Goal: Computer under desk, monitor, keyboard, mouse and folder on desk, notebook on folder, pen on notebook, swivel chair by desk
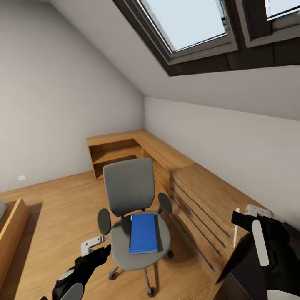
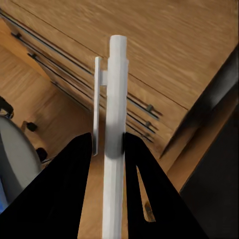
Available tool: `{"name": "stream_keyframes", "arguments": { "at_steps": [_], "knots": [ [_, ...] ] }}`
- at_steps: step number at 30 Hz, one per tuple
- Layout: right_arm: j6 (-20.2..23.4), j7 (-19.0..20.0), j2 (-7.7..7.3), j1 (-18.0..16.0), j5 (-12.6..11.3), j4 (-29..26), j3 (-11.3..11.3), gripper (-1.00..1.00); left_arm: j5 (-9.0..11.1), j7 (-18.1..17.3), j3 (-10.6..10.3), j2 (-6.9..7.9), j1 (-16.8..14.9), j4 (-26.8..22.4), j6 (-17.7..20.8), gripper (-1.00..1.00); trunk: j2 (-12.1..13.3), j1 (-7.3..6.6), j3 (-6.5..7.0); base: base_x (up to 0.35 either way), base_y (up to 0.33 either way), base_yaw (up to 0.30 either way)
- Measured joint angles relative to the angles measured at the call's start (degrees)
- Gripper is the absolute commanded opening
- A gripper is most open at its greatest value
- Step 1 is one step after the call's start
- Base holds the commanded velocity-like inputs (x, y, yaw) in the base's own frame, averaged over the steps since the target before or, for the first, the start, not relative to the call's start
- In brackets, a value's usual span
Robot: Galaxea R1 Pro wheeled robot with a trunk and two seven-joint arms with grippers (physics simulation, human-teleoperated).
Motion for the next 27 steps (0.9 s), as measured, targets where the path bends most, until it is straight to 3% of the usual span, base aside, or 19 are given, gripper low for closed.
{"name": "stream_keyframes", "arguments": {
  "at_steps": [4, 15, 27],
  "knots": [
    [-0.09, 0.0, 0.0, -0.01, 0.03, 0.08, 0.05, -1.0, -1.15, -0.04, -0.1, 0.0, 0.0, 0.03, 0.0, 1.0, 0.0, 0.0, 0.0, 0.0, 0.0, -0.294],
    [-0.12, 0.0, 0.0, -0.01, 0.07, 0.2, 0.09, -1.0, -1.6, -0.07, -0.13, 0.0, 0.0, -0.01, 0.0, 1.0, 0.0, 0.0, 0.01, 0.0, 0.0, -0.296],
    [-0.57, -0.09, -0.16, -0.05, 1.06, 5.64, 1.34, -1.0, -1.62, -0.07, -0.79, 0.0, 0.0, -0.76, -0.04, 1.0, 0.0, 0.0, 0.01, 0.0, 0.0, -0.297]
  ]
}}
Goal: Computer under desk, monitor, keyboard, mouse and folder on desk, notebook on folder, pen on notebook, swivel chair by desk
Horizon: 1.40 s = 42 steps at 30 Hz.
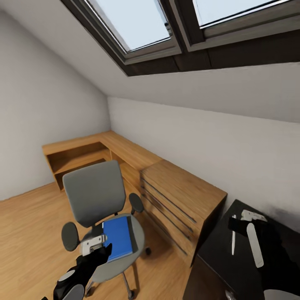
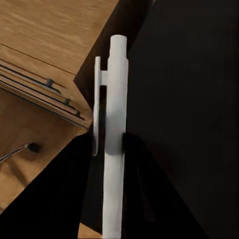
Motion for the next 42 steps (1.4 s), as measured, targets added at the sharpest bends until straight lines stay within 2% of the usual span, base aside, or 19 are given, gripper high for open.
{"name": "stream_keyframes", "arguments": {
  "at_steps": [2, 7, 11, 12, 14, 22, 30, 38, 42],
  "knots": [
    [-1.9, -0.02, -0.02, -0.01, 1.15, 2.56, 0.64, -1.0, 0.0, 0.05, -0.91, 0.03, 0.0, -0.69, -0.05, 1.0, 0.0, 0.0, 0.0, 0.0, 0.0, -0.297],
    [-2.98, -0.05, -0.12, -0.07, 1.6, 4.42, 0.93, -1.0, 0.02, 1.84, -2.69, 0.08, 0.0, -1.54, -0.66, 1.0, 0.0, 0.0, 0.0, 0.0, 0.0, -0.297],
    [-4.38, -0.09, -0.2, -0.15, 2.17, 6.6, 0.99, -1.0, 0.04, 3.18, -5.12, 0.05, 0.01, -1.7, -0.99, 1.0, 0.0, 0.0, 0.0, 0.0, 0.0, -0.297],
    [-7.06, -0.22, -0.26, -0.27, 4.16, 9.18, 1.01, -1.0, 0.05, 3.68, -6.68, 0.03, 0.01, -1.78, -1.23, 1.0, 0.0, 0.0, 0.0, 0.0, 0.0, -0.295],
    [-8.49, -0.3, -0.28, -0.36, 5.29, 10.63, 1.02, -1.0, 0.03, 3.79, -7.04, 0.02, 0.01, -1.79, -1.28, 1.0, 0.0, 0.0, 0.0, 0.0, 0.0, -0.252],
    [-13.1, -0.33, -0.22, -0.46, 6.93, 13.18, 1.1, -1.0, 0.05, 3.88, -7.42, 0.01, 0.01, -1.81, -1.34, 1.0, 0.0, 0.0, 0.0, 0.0, 0.0, -0.071],
    [-16.75, -0.26, -0.52, -1.02, 7.04, 17.11, 1.11, -1.0, 0.05, 3.88, -7.5, 0.01, 0.01, -1.81, -1.34, 1.0, 0.0, 0.0, 0.0, 0.0, 0.0, -0.003],
    [-19.26, -0.17, -0.61, -1.25, 7.01, 18.73, 1.26, -1.0, 0.05, 3.88, -7.52, 0.01, 0.01, -1.81, -1.34, 1.0, 0.0, 0.0, 0.0, 0.0, 0.0, 0.0],
    [-22.09, -0.11, -1.21, -2.02, 7.06, 22.68, 1.38, -1.0, 0.05, 3.88, -7.52, 0.01, 0.01, -1.81, -1.34, 1.0, 0.0, 0.0, 0.0, 0.0, 0.0, 0.0]
  ]
}}
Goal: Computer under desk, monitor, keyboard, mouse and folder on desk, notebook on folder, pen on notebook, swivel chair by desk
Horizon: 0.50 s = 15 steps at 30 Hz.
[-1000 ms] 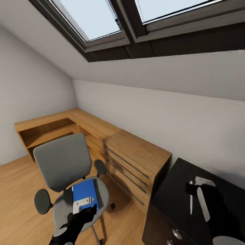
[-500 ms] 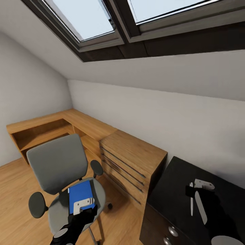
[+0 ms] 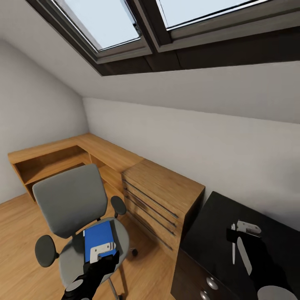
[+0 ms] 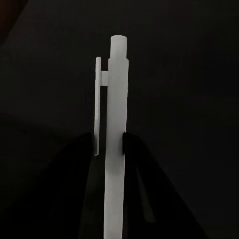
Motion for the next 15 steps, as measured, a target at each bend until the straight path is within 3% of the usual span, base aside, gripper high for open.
{"name": "stream_keyframes", "arguments": {
  "at_steps": [5, 9, 15],
  "knots": [
    [-2.83, 0.03, -1.23, -3.92, 0.1, 8.11, 0.1, -1.0, 0.0, 0.0, 0.0, 0.0, 0.0, 0.0, 0.0, 1.0, 0.0, 0.0, 0.0, 0.0, 0.0, 0.0],
    [-6.4, 0.01, -2.23, -7.52, 1.47, 16.04, 0.15, -1.0, 0.0, 0.04, 0.0, 0.0, 0.0, 0.06, 0.0, 1.0, 0.0, 0.0, 0.0, 0.03, 0.0, 0.0],
    [-8.78, 0.07, -3.1, -10.29, 3.1, 22.71, 0.22, -1.0, 0.01, 0.26, -0.57, 0.0, 0.0, 0.08, 0.0, 1.0, -0.01, -0.02, 0.0, 0.164, 0.0, 0.0]
  ]
}}
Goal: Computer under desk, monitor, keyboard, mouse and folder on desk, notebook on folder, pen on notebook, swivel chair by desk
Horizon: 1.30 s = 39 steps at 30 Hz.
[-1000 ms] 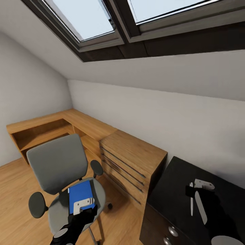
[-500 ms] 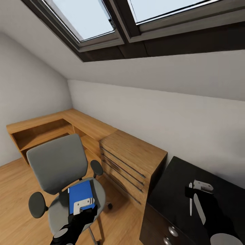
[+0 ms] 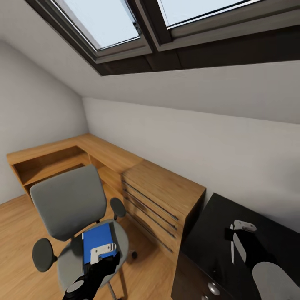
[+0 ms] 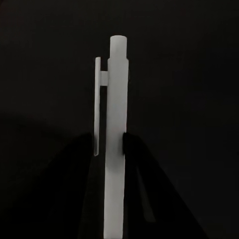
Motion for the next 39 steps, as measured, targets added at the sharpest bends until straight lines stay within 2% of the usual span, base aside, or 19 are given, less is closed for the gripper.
{"name": "stream_keyframes", "arguments": {
  "at_steps": [10, 14, 16, 17, 39],
  "knots": [
    [-1.12, 0.02, -0.9, -1.87, 0.34, 5.61, 0.01, -1.0, -0.03, -0.11, -1.03, 0.0, 0.0, 0.0, 0.0, 1.0, 0.01, 0.02, 0.0, 0.118, 0.0, 0.0],
    [-1.09, 0.0, -1.57, -4.51, 0.34, 10.22, 0.1, -1.0, -0.02, -0.15, -1.12, 0.0, 0.0, -0.05, 0.0, 1.0, 0.01, 0.02, 0.0, 0.014, 0.0, 0.0],
    [-1.0, 0.08, -2.16, -7.17, 0.28, 15.47, 0.11, -1.0, -0.02, -0.17, -1.18, 0.0, 0.0, -0.07, 0.0, 1.0, 0.01, 0.03, 0.01, 0.002, 0.0, 0.0],
    [-0.89, 0.05, -2.23, -7.53, 0.28, 16.18, 0.11, -1.0, -0.02, -0.17, -1.17, 0.0, 0.0, -0.08, 0.0, 1.0, 0.01, 0.02, 0.0, 0.001, 0.0, 0.0],
    [1.41, 0.01, -2.2, -8.09, 0.37, 17.42, 0.1, -1.0, -0.01, -0.17, -0.98, 0.0, 0.0, -0.77, -0.08, 1.0, 0.01, 0.02, 0.0, 0.0, 0.0, 0.0]
  ]
}}
